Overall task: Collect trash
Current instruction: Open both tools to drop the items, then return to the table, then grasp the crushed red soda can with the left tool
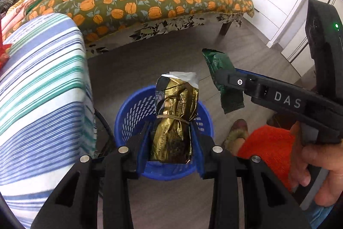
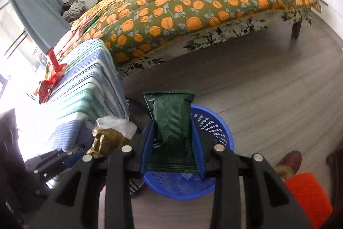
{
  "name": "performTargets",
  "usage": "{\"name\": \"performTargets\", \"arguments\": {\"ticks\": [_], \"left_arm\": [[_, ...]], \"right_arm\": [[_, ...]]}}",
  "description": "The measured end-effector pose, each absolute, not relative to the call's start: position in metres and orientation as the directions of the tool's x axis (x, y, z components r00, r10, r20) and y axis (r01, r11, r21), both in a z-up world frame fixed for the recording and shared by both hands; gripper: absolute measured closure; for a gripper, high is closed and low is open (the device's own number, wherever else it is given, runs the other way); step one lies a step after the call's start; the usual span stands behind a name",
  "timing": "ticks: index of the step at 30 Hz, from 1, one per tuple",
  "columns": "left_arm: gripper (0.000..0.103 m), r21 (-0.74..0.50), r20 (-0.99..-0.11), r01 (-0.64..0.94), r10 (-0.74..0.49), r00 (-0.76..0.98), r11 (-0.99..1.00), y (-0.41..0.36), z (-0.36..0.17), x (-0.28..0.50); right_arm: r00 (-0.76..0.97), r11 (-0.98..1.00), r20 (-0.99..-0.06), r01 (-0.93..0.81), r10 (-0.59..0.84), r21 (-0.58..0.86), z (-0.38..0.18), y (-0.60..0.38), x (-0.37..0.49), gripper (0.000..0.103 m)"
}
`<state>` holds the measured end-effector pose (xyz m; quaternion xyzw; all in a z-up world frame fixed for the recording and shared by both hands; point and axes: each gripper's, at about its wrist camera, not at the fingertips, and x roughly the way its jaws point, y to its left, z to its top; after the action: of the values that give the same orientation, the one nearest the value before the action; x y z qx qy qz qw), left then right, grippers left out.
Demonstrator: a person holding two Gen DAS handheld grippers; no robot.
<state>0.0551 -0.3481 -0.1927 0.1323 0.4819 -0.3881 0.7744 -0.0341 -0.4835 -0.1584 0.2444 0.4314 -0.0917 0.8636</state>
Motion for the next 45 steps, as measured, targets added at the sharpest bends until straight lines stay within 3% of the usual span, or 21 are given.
{"name": "performTargets", "arguments": {"ticks": [4,5,8,11,18,25,35,38,45], "left_arm": [[0.062,-0.180,-0.852,0.715,-0.470,0.230,0.676,-0.356,-0.205,0.064],[0.057,-0.190,-0.850,0.710,-0.475,0.226,0.678,-0.358,-0.208,0.067],[0.037,-0.205,-0.840,0.701,-0.490,0.232,0.683,-0.360,-0.210,0.071],[0.028,-0.221,-0.824,0.695,-0.513,0.243,0.684,-0.359,-0.205,0.070],[0.009,-0.219,-0.756,0.703,-0.573,0.317,0.677,-0.327,-0.166,0.049],[0.005,-0.170,-0.733,0.666,-0.545,0.408,0.726,-0.253,-0.137,0.043],[0.005,-0.043,-0.777,0.430,-0.301,0.554,0.902,-0.104,-0.140,0.087],[0.005,-0.041,-0.788,0.342,-0.241,0.566,0.939,-0.059,-0.142,0.106],[0.005,-0.015,-0.803,0.270,-0.173,0.570,0.963,-0.003,-0.148,0.140]], "right_arm": [[0.604,0.836,-0.793,0.396,0.076,0.381,-0.173,-0.500,-0.025,0.069],[0.602,0.830,-0.794,0.397,0.085,0.390,-0.177,-0.503,-0.023,0.067],[0.607,0.807,-0.788,0.413,0.102,0.423,-0.188,-0.514,-0.019,0.050],[0.618,0.798,-0.780,0.423,0.093,0.430,-0.188,-0.520,-0.022,0.050],[0.638,0.811,-0.770,0.442,0.015,0.382,-0.167,-0.512,-0.041,0.029],[0.648,0.881,-0.761,0.362,-0.005,0.303,-0.142,-0.453,-0.045,0.029],[0.637,0.984,-0.766,0.067,0.086,0.167,-0.117,-0.298,0.001,0.028],[0.616,0.990,-0.780,-0.007,0.114,0.140,-0.116,-0.252,0.023,0.015],[0.587,0.993,-0.803,-0.105,0.100,0.047,-0.124,-0.178,0.088,0.015]]}}
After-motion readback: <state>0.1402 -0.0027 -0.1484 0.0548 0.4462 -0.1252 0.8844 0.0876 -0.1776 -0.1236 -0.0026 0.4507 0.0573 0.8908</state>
